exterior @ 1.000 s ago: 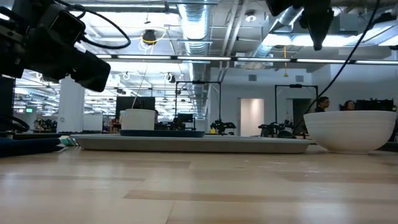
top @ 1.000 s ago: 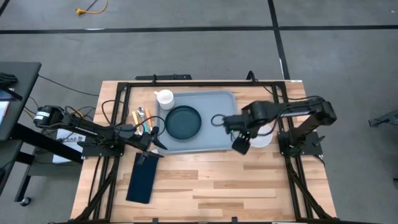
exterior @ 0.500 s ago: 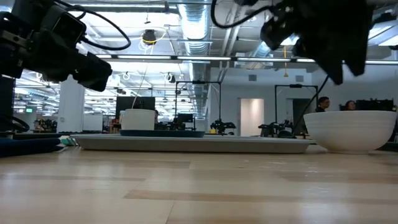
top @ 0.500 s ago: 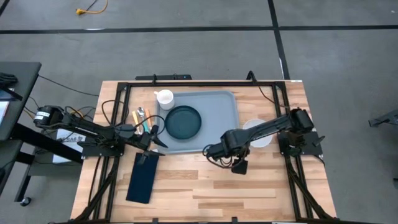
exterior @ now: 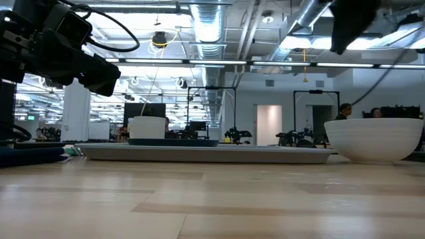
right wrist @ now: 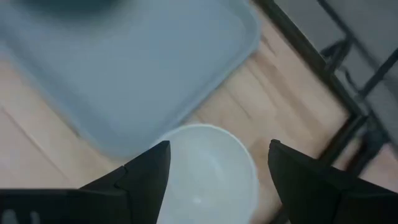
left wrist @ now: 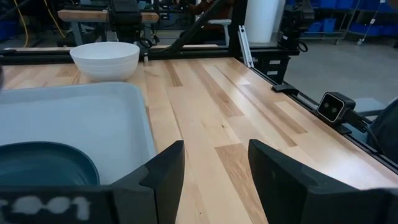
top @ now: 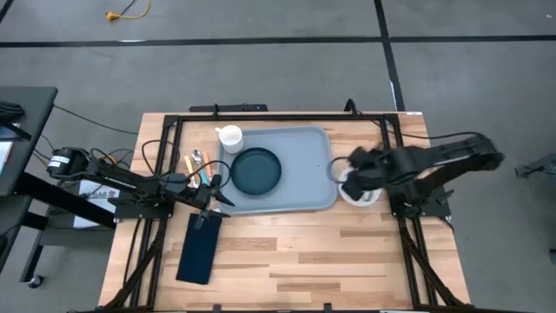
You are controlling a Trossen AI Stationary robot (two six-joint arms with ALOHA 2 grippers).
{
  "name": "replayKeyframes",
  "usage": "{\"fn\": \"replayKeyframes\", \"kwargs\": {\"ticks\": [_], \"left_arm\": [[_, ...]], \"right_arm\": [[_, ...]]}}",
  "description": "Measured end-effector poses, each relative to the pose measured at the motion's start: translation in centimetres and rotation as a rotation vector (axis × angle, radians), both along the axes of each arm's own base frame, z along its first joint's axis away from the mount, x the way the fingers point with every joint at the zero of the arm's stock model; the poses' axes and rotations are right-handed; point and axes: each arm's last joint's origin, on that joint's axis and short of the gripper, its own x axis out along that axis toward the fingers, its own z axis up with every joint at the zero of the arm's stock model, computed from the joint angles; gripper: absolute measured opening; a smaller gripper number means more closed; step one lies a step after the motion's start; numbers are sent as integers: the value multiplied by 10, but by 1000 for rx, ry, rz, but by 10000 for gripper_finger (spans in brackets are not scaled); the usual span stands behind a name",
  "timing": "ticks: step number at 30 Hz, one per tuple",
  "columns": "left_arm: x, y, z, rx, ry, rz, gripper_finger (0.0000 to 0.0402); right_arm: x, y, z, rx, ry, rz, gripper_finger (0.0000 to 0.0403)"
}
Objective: Set up tray
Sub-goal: Put the white bowl on the black plate
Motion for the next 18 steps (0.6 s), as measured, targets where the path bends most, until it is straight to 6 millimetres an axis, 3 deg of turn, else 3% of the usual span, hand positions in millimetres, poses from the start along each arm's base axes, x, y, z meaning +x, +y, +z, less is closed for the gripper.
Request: {"fn": "replayKeyframes", "kwargs": {"ticks": [3, 8, 18], "left_arm": [[0, 0, 0, 0, 0, 0, 167], [0, 0, 0, 1, -1, 12, 167], [0, 1, 0, 4, -1, 29, 167]], "right_arm": [[-26, -3, -7, 73, -169, -98, 260], [-46, 1, -26, 181, -268, -64, 260], [-36, 9, -55, 190, -153, 10, 260]]}}
